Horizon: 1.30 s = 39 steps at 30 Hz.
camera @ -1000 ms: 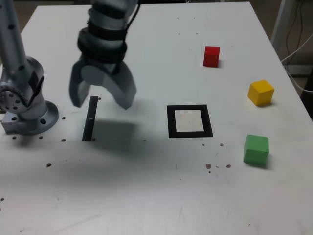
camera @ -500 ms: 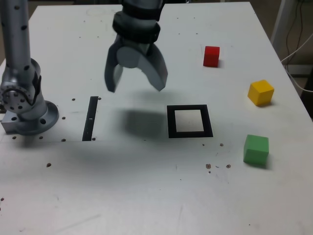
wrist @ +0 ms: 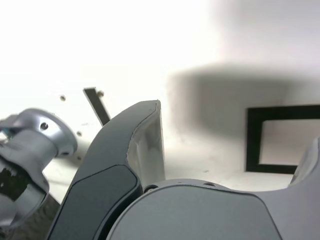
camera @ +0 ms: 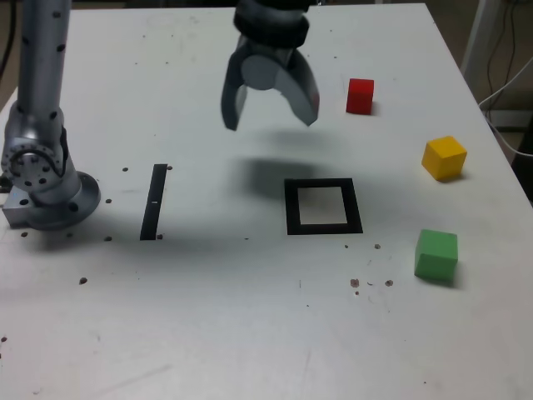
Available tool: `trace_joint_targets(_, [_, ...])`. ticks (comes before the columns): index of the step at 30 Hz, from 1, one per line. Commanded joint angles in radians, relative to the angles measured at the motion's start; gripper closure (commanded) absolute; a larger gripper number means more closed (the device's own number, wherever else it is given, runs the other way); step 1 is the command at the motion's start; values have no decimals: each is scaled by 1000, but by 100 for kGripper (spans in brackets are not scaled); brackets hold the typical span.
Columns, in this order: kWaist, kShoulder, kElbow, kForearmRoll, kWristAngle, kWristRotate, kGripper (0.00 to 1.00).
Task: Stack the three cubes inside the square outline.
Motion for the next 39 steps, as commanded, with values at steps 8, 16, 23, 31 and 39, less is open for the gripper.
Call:
trace_joint_targets(8, [62,108,-163,12,38,59,0])
trace_joint_targets(16, [88,234,-361,73,73,118,1])
trace_joint_targets(23, [118,328,-508,108,96,168,1])
trace_joint_targets(31, [139,419,-677,160,111,208,1])
trace_joint_targets(39, [158,488,-805,208,109,226,2])
